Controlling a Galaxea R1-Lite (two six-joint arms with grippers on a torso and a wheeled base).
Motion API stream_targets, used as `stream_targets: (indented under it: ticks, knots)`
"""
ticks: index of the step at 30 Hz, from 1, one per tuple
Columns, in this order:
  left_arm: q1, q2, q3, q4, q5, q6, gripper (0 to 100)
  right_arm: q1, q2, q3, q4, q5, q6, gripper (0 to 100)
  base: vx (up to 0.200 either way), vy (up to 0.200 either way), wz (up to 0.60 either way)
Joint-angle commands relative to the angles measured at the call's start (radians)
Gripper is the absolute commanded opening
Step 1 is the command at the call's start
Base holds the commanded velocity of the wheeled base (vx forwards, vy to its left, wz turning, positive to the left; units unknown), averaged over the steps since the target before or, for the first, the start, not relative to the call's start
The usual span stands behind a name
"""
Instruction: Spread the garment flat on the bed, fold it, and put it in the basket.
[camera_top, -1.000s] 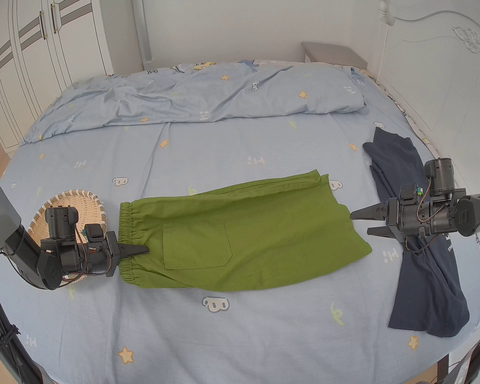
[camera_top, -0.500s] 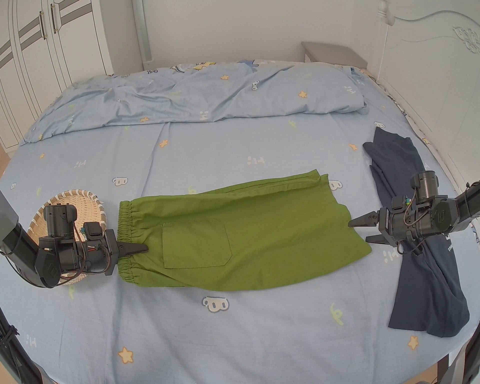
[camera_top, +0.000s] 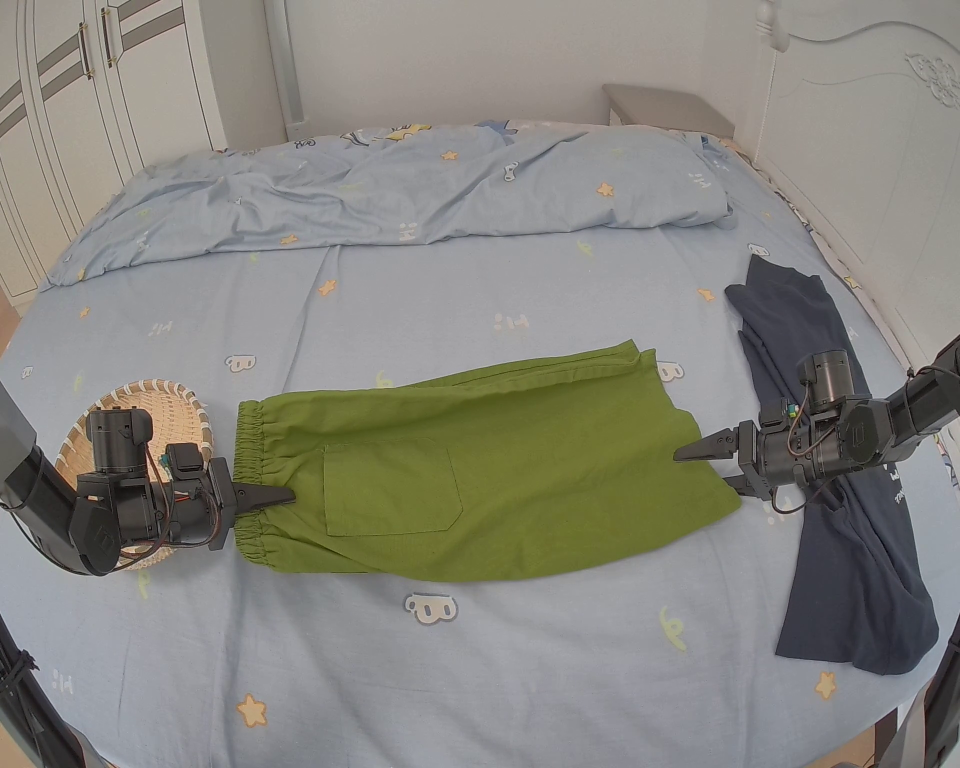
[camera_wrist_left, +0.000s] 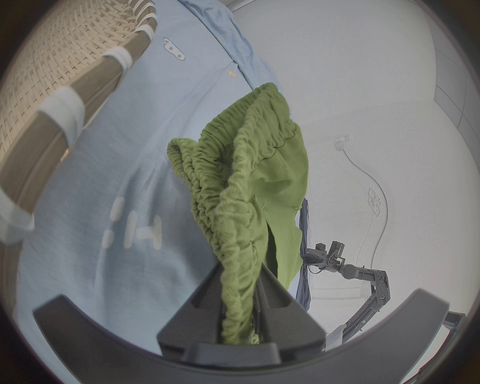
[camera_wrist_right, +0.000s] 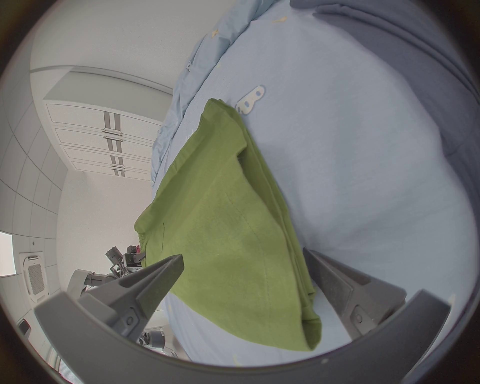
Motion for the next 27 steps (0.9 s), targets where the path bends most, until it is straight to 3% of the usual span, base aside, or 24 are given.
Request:
stream_targets:
  ticks: [1,8,9,22,27]
  knots:
    - [0.001,-0.002,0.002,-0.001,0.000,-0.001,0,0.002,0.045,-0.031,0.004,0.020,0.004,100,0.000,0.000,0.00]
    - [0.003,0.000,0.000,-0.002,0.000,-0.001,0,-0.007,0.071,-0.079,0.040,0.079,0.022,100,0.000,0.000,0.00]
    - [0.003,0.000,0.000,-0.002,-0.001,-0.001,0,-0.008,0.071,-0.082,0.043,0.092,0.022,0,0.000,0.000,0.00]
    - [0.004,0.009,-0.014,0.013,-0.001,-0.002,0,-0.057,0.066,-0.091,0.044,0.151,0.029,0,0.000,0.000,0.00]
    - [0.004,-0.004,-0.061,0.148,-0.004,0.001,0,-0.056,-0.032,-0.033,0.083,0.152,0.027,0,0.000,0.000,0.00]
